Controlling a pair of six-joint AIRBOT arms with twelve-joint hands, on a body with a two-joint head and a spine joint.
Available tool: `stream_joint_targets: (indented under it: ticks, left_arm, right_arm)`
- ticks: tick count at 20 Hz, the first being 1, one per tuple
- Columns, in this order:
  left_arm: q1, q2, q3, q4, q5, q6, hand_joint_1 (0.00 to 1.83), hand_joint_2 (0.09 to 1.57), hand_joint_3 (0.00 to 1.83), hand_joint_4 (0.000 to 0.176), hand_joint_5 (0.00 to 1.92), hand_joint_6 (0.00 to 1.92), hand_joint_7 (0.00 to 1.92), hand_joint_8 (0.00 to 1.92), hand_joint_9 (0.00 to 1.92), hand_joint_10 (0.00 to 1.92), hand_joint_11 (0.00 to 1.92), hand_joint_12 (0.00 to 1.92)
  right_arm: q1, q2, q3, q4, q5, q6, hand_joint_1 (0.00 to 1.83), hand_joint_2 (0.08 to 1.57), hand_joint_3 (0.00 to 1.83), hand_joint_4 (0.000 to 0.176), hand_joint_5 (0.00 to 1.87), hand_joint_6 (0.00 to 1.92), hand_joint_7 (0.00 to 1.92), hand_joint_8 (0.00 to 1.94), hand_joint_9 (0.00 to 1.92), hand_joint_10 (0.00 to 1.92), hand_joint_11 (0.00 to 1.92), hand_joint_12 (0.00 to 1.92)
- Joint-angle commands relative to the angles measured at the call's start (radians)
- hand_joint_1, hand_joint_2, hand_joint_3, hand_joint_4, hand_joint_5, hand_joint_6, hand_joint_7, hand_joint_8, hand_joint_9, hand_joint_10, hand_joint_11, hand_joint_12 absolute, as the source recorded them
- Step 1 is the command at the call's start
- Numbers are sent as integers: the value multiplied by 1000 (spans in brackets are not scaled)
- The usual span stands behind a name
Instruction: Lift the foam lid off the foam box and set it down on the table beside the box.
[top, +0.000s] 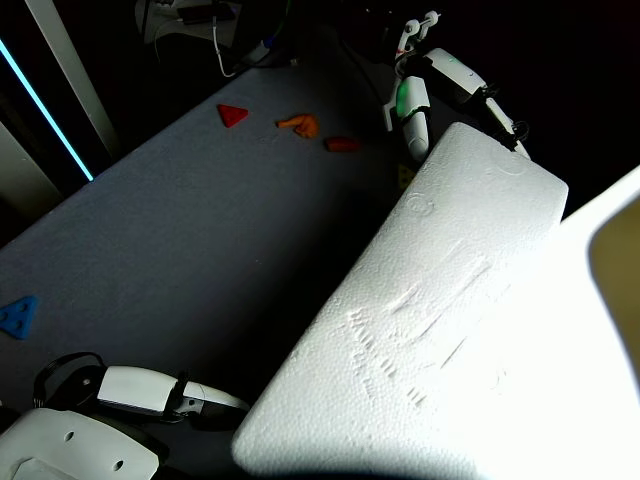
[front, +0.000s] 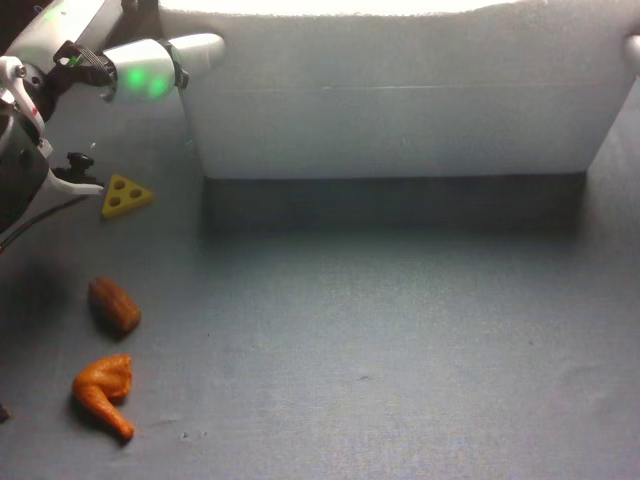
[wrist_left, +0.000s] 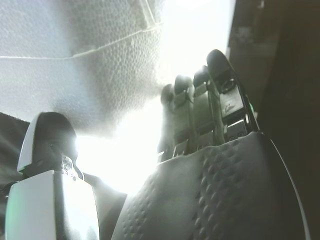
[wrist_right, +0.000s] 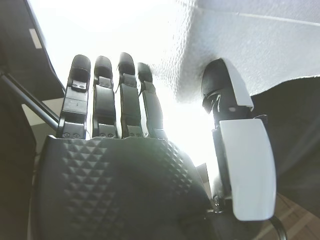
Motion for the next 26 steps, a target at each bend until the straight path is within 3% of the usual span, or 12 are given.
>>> stream_joint_targets:
  ticks: [1,3,5,6,7,9,10,11,13,15,17,26]
  left_arm:
    - [-4,-2,-1,39,-113,-13,538,1197,2,0,444,67,275,5,187,45,0,835]
    - [-3,2,-6,43,-124,-15,549,1215,5,0,411,51,283,3,214,54,0,902]
    - [-3,8,-16,49,-142,-16,567,1215,1,0,402,41,269,0,199,46,0,902]
    - [-4,11,-21,54,-152,-16,584,1211,0,0,403,40,244,0,172,33,0,832]
    - [-6,16,-28,60,-163,-16,531,1183,0,0,390,31,243,12,158,24,0,684]
    - [-11,25,-37,71,-179,-16,532,1172,0,0,391,29,241,6,153,19,0,638]
    - [-14,29,-41,77,-184,-16,518,1167,0,0,376,18,208,2,122,4,0,455]
    - [-15,31,-43,80,-187,-16,518,1167,0,0,376,18,208,2,122,4,0,455]
    - [-17,37,-48,86,-196,-17,476,1149,0,0,384,18,255,9,186,26,0,737]
    - [-17,48,-60,94,-212,-17,508,1145,0,0,395,20,330,25,317,91,0,1375]
    - [-19,62,-76,103,-236,-17,492,1153,3,0,353,1,318,11,314,119,0,1532]
    - [-18,85,-101,120,-277,-18,433,1130,0,0,322,1,261,4,191,123,0,1242]
  right_arm:
    - [11,4,-5,-57,110,21,521,1321,0,0,454,64,239,18,39,171,2,11]
    - [11,4,-10,-63,118,27,581,1327,0,0,386,78,274,21,1,477,0,424]
    - [11,5,-17,-74,132,33,596,1322,0,0,323,123,334,47,0,818,0,1301]
    - [11,5,-20,-81,139,37,597,1320,0,0,225,423,349,100,0,964,0,1519]
    - [11,5,-26,-89,148,39,621,1247,1,0,275,691,506,1048,423,1557,414,1905]
    - [11,5,-34,-103,157,39,632,1245,0,0,243,846,429,1256,377,1658,409,1918]
    - [11,5,-36,-110,159,39,619,1247,0,0,259,662,342,744,214,1227,41,1879]
    - [11,5,-37,-112,160,39,619,1247,0,0,259,662,342,744,214,1227,41,1879]
    - [11,9,-42,-121,169,39,600,1266,0,0,350,464,450,293,234,886,1,1673]
    - [16,18,-53,-129,181,39,601,1255,0,0,318,340,519,205,312,996,92,1737]
    - [23,31,-67,-141,198,38,599,1253,1,0,408,96,502,208,193,1173,53,1865]
    - [60,61,-96,-192,218,26,567,1251,0,0,382,43,393,249,120,1005,0,1736]
